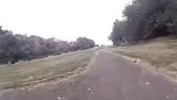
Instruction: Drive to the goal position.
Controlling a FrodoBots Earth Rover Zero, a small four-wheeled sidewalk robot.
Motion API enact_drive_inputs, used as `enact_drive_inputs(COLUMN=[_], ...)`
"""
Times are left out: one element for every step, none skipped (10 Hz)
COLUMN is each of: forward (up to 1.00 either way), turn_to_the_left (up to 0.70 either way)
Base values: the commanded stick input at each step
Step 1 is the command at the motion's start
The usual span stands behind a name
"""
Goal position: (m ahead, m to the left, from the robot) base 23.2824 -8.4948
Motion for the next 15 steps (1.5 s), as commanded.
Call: enact_drive_inputs(forward=[0.6, 0.6, 0.6, 0.6, 0.6, 0.6, 0.6, 0.6, 0.6, 0.6, 0.6, 0.6, 0.6, 0.6, 0.6], turn_to_the_left=[-0.14, -0.14, -0.14, -0.14, -0.14, -0.14, -0.14, -0.14, -0.14, -0.14, -0.14, -0.14, -0.14, -0.14, -0.14])
